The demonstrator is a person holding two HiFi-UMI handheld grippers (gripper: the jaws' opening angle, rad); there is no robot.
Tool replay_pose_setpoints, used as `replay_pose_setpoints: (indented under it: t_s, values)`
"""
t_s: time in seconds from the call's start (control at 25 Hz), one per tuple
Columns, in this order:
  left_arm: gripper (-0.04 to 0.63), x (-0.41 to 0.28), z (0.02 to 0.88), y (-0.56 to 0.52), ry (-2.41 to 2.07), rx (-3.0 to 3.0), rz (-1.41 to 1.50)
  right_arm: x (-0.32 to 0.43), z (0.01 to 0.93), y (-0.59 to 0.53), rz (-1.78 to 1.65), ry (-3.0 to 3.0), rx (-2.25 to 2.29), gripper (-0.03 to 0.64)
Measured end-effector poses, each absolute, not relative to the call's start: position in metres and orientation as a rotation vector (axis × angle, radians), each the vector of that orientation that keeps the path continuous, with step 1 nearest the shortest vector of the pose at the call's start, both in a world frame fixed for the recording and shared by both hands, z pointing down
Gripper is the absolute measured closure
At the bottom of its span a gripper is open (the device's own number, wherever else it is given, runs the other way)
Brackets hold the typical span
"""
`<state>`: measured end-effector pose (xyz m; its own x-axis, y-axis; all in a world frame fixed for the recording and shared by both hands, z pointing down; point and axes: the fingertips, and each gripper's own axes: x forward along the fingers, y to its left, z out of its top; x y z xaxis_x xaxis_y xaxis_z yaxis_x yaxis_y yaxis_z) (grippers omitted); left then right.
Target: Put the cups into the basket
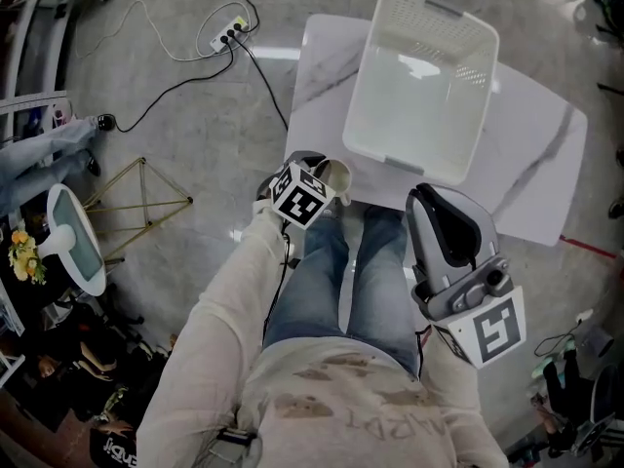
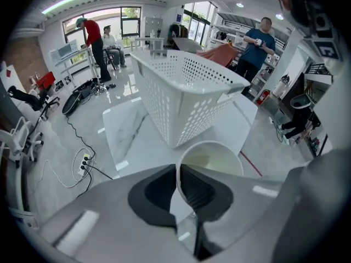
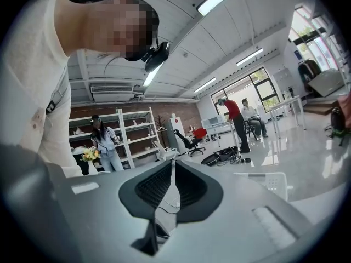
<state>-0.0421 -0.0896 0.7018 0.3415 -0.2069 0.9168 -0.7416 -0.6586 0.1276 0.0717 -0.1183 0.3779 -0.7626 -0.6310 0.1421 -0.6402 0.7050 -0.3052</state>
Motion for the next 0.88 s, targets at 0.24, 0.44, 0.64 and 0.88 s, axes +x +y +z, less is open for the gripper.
replay_pose_setpoints:
  t_s: [0.24,0.44,0.64,0.88]
  values:
    - [0.568,-0.05,0.62,-0.096,-0.872,2.129,1.241,0.08,0.347,-0.133,0.465,-2.893,1.046,0.578]
    - [0.568,-0.045,0.552,-0.105,-0.942,2.176,1.185,0.098,0.321,-0.155,0.441,-2.94,1.033,0.578]
    - [0.568,-0.021,0.492,-0.125,-1.046,2.23,1.08,0.119,0.302,-0.175,0.409,-2.984,0.996,0.578]
    - [0.568,0.033,0.435,-0.144,-1.115,2.297,0.933,0.143,0.296,-0.179,0.396,-3.004,0.937,0.578]
